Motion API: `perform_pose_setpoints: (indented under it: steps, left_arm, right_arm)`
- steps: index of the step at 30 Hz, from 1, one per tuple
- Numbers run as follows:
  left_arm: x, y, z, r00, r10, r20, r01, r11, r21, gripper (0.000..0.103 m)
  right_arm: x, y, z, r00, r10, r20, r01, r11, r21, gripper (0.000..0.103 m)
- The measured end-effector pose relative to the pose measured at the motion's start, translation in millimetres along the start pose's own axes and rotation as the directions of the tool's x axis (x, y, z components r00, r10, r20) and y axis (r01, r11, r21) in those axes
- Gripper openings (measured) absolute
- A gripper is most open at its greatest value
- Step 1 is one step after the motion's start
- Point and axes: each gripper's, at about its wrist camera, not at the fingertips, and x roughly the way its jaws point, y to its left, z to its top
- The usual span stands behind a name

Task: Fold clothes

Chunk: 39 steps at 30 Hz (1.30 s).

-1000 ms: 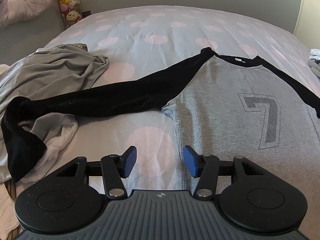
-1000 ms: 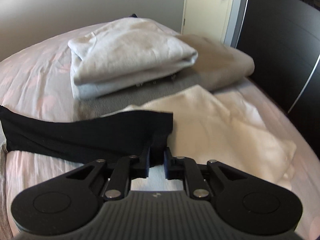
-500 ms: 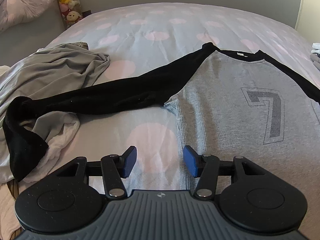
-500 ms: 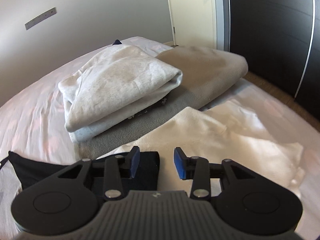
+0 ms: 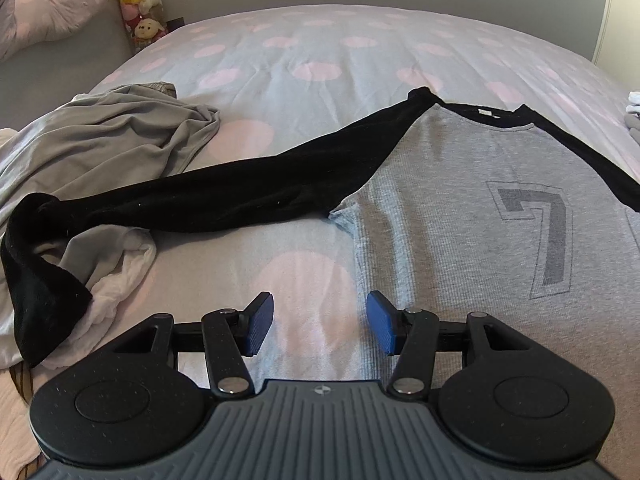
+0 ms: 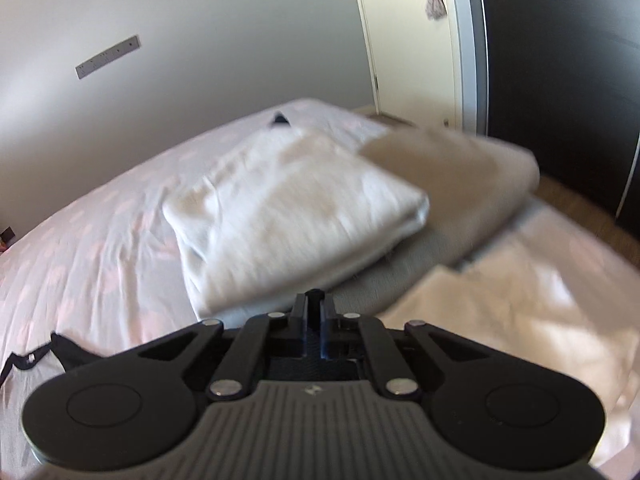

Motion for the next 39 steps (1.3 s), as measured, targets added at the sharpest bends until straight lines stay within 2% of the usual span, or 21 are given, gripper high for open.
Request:
perform_pose_setpoints:
  steps: [4, 8, 13, 16, 21, 26, 32, 37, 39]
  left_arm:
    - [-7, 8, 3, 0.999, -0.022, 0.026, 0.023, 0.999, -0.033, 0.05]
    - [-12, 21, 6, 0.998, -0.041, 0.045, 0.045, 0.995, -0.092, 0.05]
    - [-15, 41, 11, 0.996, -0.075, 0.057, 0.083, 0.983, -0.166, 0.05]
    - [-14, 50, 13, 0.994, -0.089, 0.063, 0.099, 0.979, -0.178, 0.05]
    - [-15, 66, 14, 0.994, -0.086, 0.074, 0.099, 0.978, -0.185, 0.05]
    - [-11, 82, 17, 0.994, -0.071, 0.085, 0.087, 0.976, -0.198, 0.05]
    - [-4, 85, 22, 0.993, -0.06, 0.097, 0.077, 0.98, -0.185, 0.05]
    - [6, 84, 22, 0.993, -0.066, 0.094, 0.08, 0.983, -0.162, 0.05]
    - [9, 85, 23, 0.993, -0.07, 0.096, 0.085, 0.983, -0.165, 0.05]
  right_arm:
    - [-22, 47, 53, 0.996, 0.013, 0.083, -0.01, 0.999, -0.04, 0.007]
    - [-41, 113, 88, 0.994, 0.05, 0.095, -0.04, 0.994, -0.101, 0.007]
    - [-62, 209, 96, 0.981, 0.183, 0.072, -0.167, 0.969, -0.182, 0.007]
    - [-73, 272, 89, 0.96, 0.276, 0.047, -0.258, 0.937, -0.234, 0.007]
    - [-81, 374, 58, 0.917, 0.396, -0.038, -0.388, 0.868, -0.31, 0.007]
    - [-68, 449, 3, 0.87, 0.461, -0.175, -0.493, 0.802, -0.336, 0.007]
    - [-33, 512, -80, 0.808, 0.473, -0.351, -0.579, 0.748, -0.325, 0.007]
    - [5, 541, -138, 0.758, 0.462, -0.46, -0.623, 0.721, -0.304, 0.007]
    - [16, 548, -156, 0.728, 0.468, -0.501, -0.649, 0.706, -0.283, 0.007]
